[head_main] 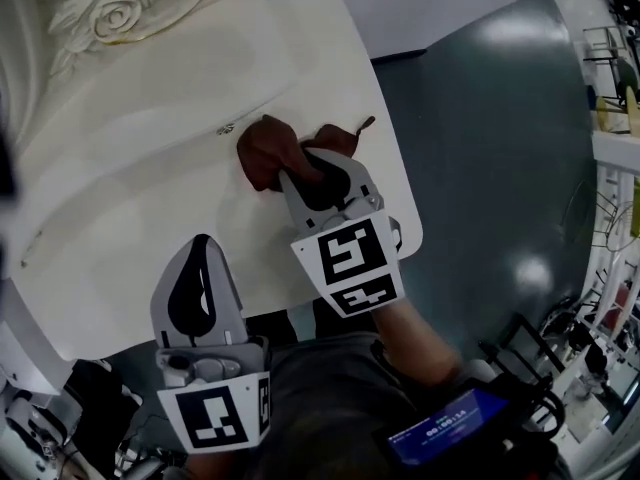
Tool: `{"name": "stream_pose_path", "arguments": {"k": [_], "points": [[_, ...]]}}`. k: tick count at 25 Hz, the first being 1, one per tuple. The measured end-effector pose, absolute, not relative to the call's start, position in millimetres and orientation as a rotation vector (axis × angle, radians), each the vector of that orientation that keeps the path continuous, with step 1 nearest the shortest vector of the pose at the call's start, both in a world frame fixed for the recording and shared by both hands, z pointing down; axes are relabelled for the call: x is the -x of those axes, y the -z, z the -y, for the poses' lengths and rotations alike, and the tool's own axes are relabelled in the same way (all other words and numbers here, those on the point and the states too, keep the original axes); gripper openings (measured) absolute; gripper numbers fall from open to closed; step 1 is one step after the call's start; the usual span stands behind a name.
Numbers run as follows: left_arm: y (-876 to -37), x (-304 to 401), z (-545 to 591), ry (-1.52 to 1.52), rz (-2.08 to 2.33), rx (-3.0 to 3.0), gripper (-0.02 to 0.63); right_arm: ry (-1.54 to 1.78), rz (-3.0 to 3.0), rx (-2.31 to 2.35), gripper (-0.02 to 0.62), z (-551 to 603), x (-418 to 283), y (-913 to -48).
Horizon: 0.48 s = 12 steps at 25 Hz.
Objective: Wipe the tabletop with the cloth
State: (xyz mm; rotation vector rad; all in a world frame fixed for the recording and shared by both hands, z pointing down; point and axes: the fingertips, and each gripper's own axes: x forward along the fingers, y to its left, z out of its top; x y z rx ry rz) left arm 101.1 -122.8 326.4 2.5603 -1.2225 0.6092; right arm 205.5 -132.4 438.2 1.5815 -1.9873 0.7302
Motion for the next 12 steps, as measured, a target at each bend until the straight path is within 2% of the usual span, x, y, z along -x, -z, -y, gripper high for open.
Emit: {"name": "stream_pose_path", "arguments": {"k": [12], "points": [[-331,-181,100,-0.624,1.118,-2.626,0.015,-0.745,1.944,-1.68,0.11,102,-293,-438]]}}
